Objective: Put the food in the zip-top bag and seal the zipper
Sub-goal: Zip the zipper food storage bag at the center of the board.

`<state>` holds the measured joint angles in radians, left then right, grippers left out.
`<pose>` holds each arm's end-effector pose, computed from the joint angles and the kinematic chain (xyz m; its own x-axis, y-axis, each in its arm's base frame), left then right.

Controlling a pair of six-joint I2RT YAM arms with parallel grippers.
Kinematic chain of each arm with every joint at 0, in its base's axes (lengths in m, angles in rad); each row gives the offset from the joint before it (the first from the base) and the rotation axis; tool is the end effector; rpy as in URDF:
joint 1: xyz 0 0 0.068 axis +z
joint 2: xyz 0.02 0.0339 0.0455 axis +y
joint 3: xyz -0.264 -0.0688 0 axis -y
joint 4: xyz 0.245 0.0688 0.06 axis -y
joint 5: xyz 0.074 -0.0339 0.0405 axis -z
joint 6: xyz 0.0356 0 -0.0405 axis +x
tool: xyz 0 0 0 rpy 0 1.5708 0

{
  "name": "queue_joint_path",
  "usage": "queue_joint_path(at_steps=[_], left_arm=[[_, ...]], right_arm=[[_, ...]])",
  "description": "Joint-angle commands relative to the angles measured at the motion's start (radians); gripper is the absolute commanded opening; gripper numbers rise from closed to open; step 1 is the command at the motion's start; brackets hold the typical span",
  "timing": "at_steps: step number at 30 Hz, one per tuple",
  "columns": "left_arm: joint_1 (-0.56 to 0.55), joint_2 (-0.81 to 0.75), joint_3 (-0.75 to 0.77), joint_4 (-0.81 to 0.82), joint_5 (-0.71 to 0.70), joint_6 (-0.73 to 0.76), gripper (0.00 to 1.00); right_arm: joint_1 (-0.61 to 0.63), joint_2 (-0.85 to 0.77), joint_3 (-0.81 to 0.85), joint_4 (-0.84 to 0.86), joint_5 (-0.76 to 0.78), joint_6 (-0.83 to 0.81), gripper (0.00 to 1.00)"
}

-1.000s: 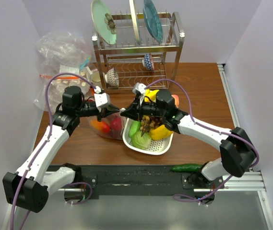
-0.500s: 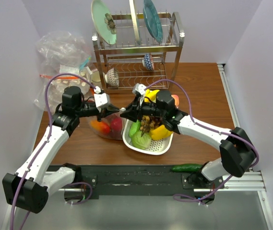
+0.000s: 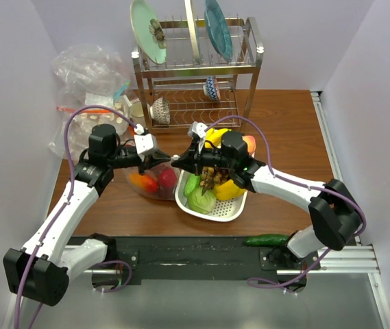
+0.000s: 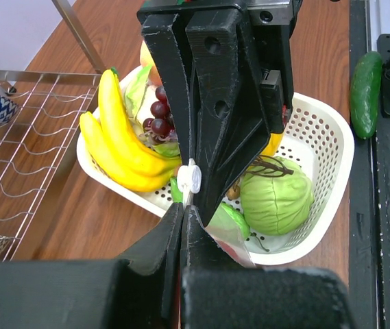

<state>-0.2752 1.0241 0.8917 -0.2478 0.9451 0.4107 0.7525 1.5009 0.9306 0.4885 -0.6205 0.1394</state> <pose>0.2054 -0.0880 0.3310 0.0253 0.2358 -0.9715 0.9526 0.2890 0.0950 0.2361 0.2494 0.2867 -0.1951 -0.0278 -0.9804 -0.9613 0.2037 0.1855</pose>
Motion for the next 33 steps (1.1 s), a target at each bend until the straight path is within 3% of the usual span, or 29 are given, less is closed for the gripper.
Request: queue_joint_path(at_steps=[1, 2, 3, 4, 7, 10, 19, 26, 30, 33], left_arm=[[0.001, -0.021, 0.004, 0.061, 0.024, -0.013, 0.00], [0.001, -0.021, 0.006, 0.064, 0.021, -0.018, 0.00], [0.001, -0.022, 0.006, 0.064, 0.020, -0.021, 0.07], [0.001, -0.022, 0.006, 0.067, 0.021, -0.032, 0.26], [0.001, -0.019, 0.009, 0.076, 0.055, -0.039, 0.50], [0.001, -0.025, 0.004, 0.096, 0.060, -0.053, 0.56], [0.001, 0.054, 0.052, 0.085, 0.138, -0.069, 0.44], [0.001, 0.067, 0.049, 0.079, 0.161, -0.067, 0.47], [-0.001, 0.071, 0.047, 0.078, 0.170, -0.064, 0.36], [-0.001, 0.080, 0.050, 0.076, 0.184, -0.065, 0.34]], right_arm=[[0.004, -0.044, -0.019, 0.055, 0.002, -0.015, 0.00], [0.004, -0.048, -0.019, 0.045, 0.002, -0.017, 0.00], [0.004, -0.054, -0.016, 0.035, 0.002, -0.029, 0.00], [0.004, -0.056, -0.013, 0.022, 0.002, -0.035, 0.00], [0.002, -0.059, -0.003, -0.010, -0.008, -0.050, 0.00], [0.005, -0.062, 0.005, -0.024, -0.024, -0.057, 0.00], [0.031, -0.060, 0.050, -0.110, -0.033, -0.123, 0.00], [0.034, -0.060, 0.059, -0.117, -0.041, -0.126, 0.00], [0.034, -0.061, 0.062, -0.120, -0.044, -0.126, 0.00], [0.034, -0.064, 0.063, -0.122, -0.042, -0.126, 0.00]])
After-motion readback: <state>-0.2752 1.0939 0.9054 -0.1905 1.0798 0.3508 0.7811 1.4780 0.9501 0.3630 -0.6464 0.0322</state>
